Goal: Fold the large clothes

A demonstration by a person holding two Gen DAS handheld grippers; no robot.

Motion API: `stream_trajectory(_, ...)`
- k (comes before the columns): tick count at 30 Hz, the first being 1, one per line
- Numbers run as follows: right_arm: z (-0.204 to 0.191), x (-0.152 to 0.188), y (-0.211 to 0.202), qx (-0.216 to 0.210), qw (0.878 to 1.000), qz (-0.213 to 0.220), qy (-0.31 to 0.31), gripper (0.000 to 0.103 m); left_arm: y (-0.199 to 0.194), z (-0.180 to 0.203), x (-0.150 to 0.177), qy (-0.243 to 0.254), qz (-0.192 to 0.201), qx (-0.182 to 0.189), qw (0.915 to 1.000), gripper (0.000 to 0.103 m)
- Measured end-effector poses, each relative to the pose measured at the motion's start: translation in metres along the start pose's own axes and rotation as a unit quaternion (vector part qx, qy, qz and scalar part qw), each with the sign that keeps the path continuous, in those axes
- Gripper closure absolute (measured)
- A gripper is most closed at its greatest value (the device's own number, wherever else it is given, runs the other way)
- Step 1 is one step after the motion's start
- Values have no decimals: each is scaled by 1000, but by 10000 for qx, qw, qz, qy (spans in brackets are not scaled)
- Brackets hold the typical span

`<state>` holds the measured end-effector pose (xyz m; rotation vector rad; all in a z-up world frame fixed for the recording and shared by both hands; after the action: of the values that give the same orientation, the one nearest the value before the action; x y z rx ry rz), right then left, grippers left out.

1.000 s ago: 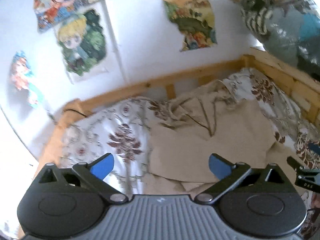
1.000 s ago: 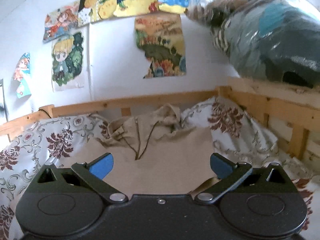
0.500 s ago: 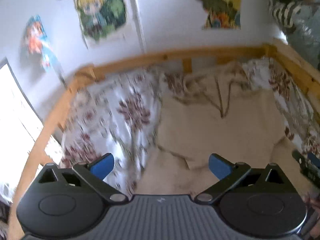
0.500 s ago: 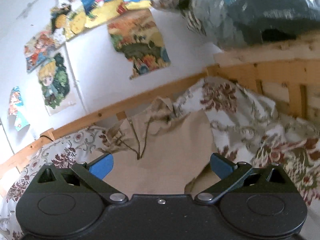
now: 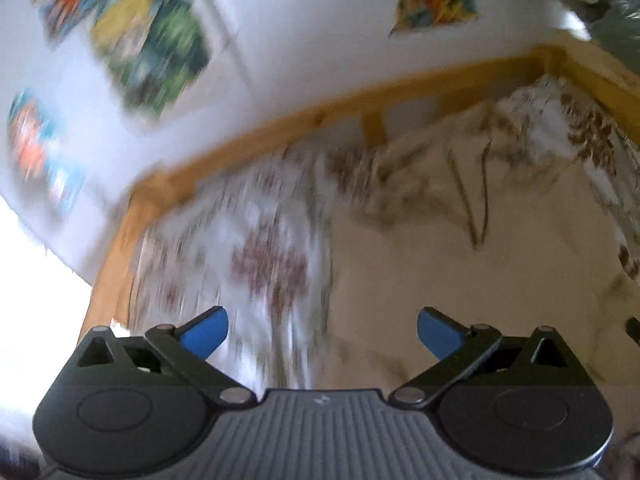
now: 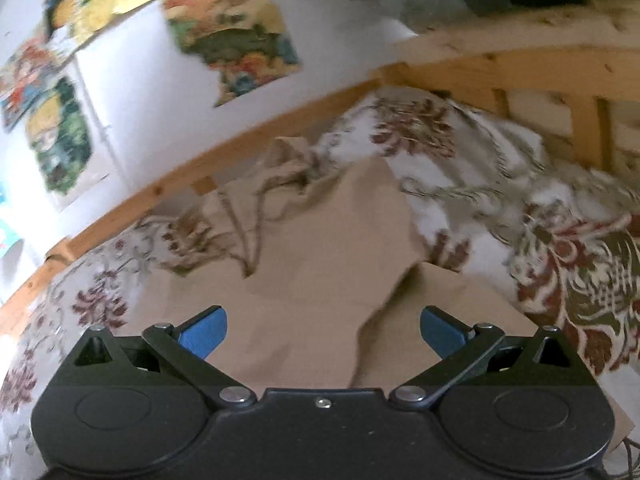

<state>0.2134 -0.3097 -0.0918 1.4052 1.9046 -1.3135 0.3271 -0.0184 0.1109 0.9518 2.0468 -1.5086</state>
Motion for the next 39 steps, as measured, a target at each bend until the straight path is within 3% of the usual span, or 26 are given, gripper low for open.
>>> stream_trajectory(3, 6, -23, 41, -19, 9997, -131, 222, 1, 58, 11, -24, -24, 795, -82, 9968, 1)
stream_trajectory(4, 4, -36, 58, -94, 9997, -71, 212, 1, 77, 11, -22, -116, 728, -132, 9972, 1)
stream_trajectory(7, -9, -75, 114, -149, 9995, 272, -29, 1, 130, 7, -16, -218, 400, 215, 9987, 1)
stream_trajectory(11, -30, -115, 201, -180, 9986, 215, -439, 3, 192, 1, -30, -250, 553, 205, 9979, 1)
stream_trajectory(15, -43, -143, 271, -32, 9935, 353, -1079, 14, 245, 11, -62, -216, 1084, 51, 9939, 4)
stream_trajectory(18, -42, -156, 306, 5, 9928, 357, -1140, 26, 283, 26, -87, -385, 1030, 330, 9934, 12)
stream_trajectory(21, -41, -167, 333, -219, 9949, 259, -952, 26, 322, 42, -100, -587, 820, 470, 9938, 20)
stream_trajectory(22, -40, -170, 343, -362, 9969, 89, -695, 26, 335, 48, -102, -603, 657, 499, 9948, 28)
stream_trajectory(24, -38, -174, 359, -478, 9979, -145, -423, 26, 356, 59, -101, -612, 356, 474, 9964, 74)
stream_trajectory(25, -40, -175, 365, -422, 9976, -188, -518, 33, 363, 62, -99, -603, 262, 269, 9975, 98)
stream_trajectory(26, -43, -175, 369, -371, 9967, -234, -680, 43, 364, 62, -99, -713, 326, 178, 9968, 99)
stream_trajectory(27, -46, -176, 372, -322, 9956, -259, -841, 78, 360, 58, -96, -1005, 564, 157, 9932, 99)
stream_trajectory(28, -47, -177, 371, -320, 9952, -272, -881, 95, 355, 53, -93, -1242, 763, 226, 9891, 100)
stream_trajectory(32, -53, -178, 339, -396, 9916, 338, -1183, 97, 327, 30, -69, -1877, 1493, 94, 9708, 100)
stream_trajectory(33, -54, -175, 326, -388, 9891, 563, -1301, 98, 319, 21, -55, -2167, 1633, 237, 9622, 100)
stream_trajectory(35, -55, -167, 297, -451, 9839, 967, -1437, 99, 311, 14, -35, -2389, 1762, 392, 9541, 100)
stream_trajectory(37, -54, -153, 272, -451, 9760, 1310, -1683, 99, 308, 14, -16, -2293, 1726, 508, 9566, 99)
stream_trajectory(39, -51, -135, 262, -386, 9692, 1345, -2025, 99, 306, 15, -4, -2188, 1660, 585, 9598, 99)
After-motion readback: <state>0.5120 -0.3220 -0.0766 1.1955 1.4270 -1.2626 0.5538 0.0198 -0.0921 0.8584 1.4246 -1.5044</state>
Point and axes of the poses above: each gripper's, at about its wrist camera, not at the fingertips, and y roughly the way its jaws point, z to its right, x to its underside, the point moved 6 cm from there along y, roughly the way its jaws point, and after that the axes turned 2 degrees about z, right-handed, at the moved point
